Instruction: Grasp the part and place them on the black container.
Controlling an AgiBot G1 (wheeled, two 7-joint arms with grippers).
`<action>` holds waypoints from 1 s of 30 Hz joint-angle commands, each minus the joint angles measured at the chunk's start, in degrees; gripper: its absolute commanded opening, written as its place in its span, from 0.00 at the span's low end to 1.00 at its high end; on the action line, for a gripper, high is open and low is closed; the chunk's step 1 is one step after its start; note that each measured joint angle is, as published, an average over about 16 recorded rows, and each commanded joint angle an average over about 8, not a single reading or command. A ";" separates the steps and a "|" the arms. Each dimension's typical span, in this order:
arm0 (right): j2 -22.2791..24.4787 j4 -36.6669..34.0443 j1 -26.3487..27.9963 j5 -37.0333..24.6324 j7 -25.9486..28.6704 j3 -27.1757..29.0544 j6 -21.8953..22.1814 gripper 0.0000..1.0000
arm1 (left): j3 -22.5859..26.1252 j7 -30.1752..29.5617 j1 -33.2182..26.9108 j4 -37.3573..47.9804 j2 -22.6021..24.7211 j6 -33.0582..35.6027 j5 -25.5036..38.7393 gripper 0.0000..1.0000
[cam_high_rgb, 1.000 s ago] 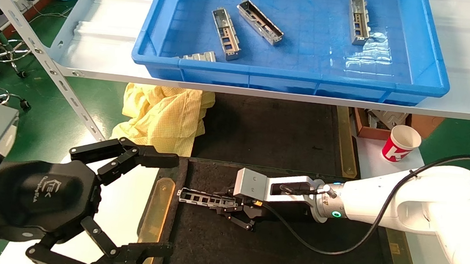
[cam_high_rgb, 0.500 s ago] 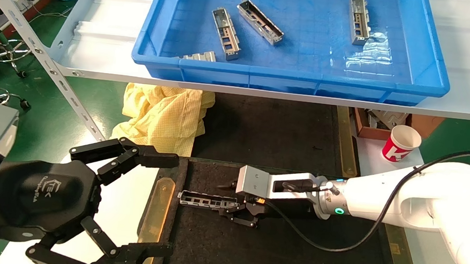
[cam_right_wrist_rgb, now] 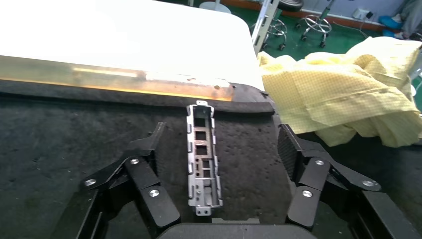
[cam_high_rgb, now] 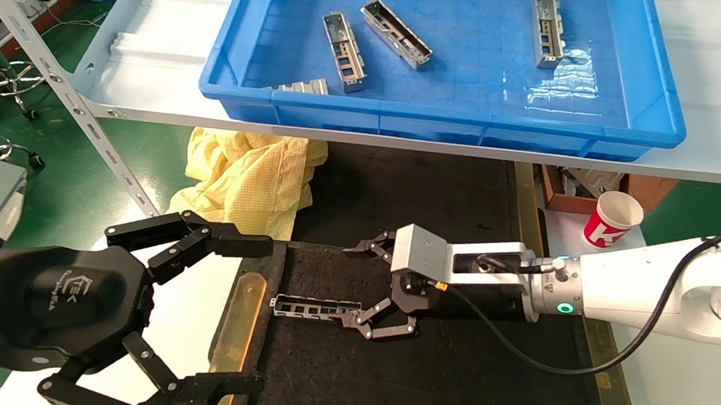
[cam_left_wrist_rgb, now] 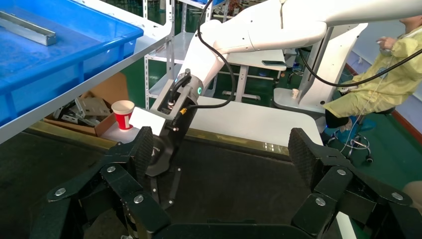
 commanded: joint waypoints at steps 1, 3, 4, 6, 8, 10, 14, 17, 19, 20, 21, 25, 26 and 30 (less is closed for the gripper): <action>0.54 -0.32 0.22 0.56 -0.03 0.34 -0.92 1.00 | 0.00 0.00 0.01 0.00 0.00 -0.01 -0.01 1.00; 0.36 -0.25 0.17 0.47 -0.03 0.26 -0.69 1.00 | 0.00 0.00 0.00 0.00 0.00 -0.01 -0.01 1.00; 0.30 -0.20 0.14 0.43 -0.02 0.24 -0.59 1.00 | 0.00 0.00 0.00 0.00 0.00 -0.01 -0.01 1.00; 0.26 0.03 0.01 0.37 0.09 0.27 -0.41 1.00 | 0.00 0.00 0.00 0.00 0.00 -0.01 -0.01 1.00; 0.47 0.59 -0.28 0.36 0.41 0.54 -0.32 1.00 | 0.00 0.00 0.00 0.01 0.00 -0.01 -0.01 1.00; 1.03 1.65 -0.81 0.46 1.10 1.17 -0.31 1.00 | 0.01 0.00 0.00 0.01 0.00 -0.01 -0.01 1.00; 3.13 5.21 -2.55 1.09 3.44 3.48 -0.64 1.00 | 0.01 0.01 0.00 0.02 0.00 0.00 -0.01 1.00; 5.05 8.55 -4.19 1.62 5.62 5.60 -0.89 1.00 | 0.01 0.01 0.00 0.02 0.00 0.00 -0.01 1.00; 6.33 10.76 -5.28 1.97 7.08 7.01 -1.05 1.00 | 0.01 0.01 -0.01 0.02 0.00 0.00 -0.01 1.00; 6.98 11.90 -5.84 2.15 7.82 7.73 -1.13 1.00 | 0.01 0.01 -0.01 0.02 0.00 0.00 -0.01 1.00; 7.60 12.98 -6.37 2.32 8.53 8.41 -1.21 1.00 | 0.02 0.01 -0.01 0.02 0.00 0.00 -0.01 1.00; 10.18 17.46 -8.57 3.02 11.46 11.26 -1.54 1.00 | 0.02 0.01 -0.01 0.02 0.00 0.00 -0.02 1.00; 10.84 18.59 -9.13 3.20 12.20 11.99 -1.62 1.00 | 0.02 0.01 -0.01 0.02 0.00 0.00 -0.02 1.00; 13.39 23.02 -11.30 3.90 15.10 14.80 -1.95 1.00 | 0.02 0.02 -0.01 0.02 0.00 0.00 -0.02 1.00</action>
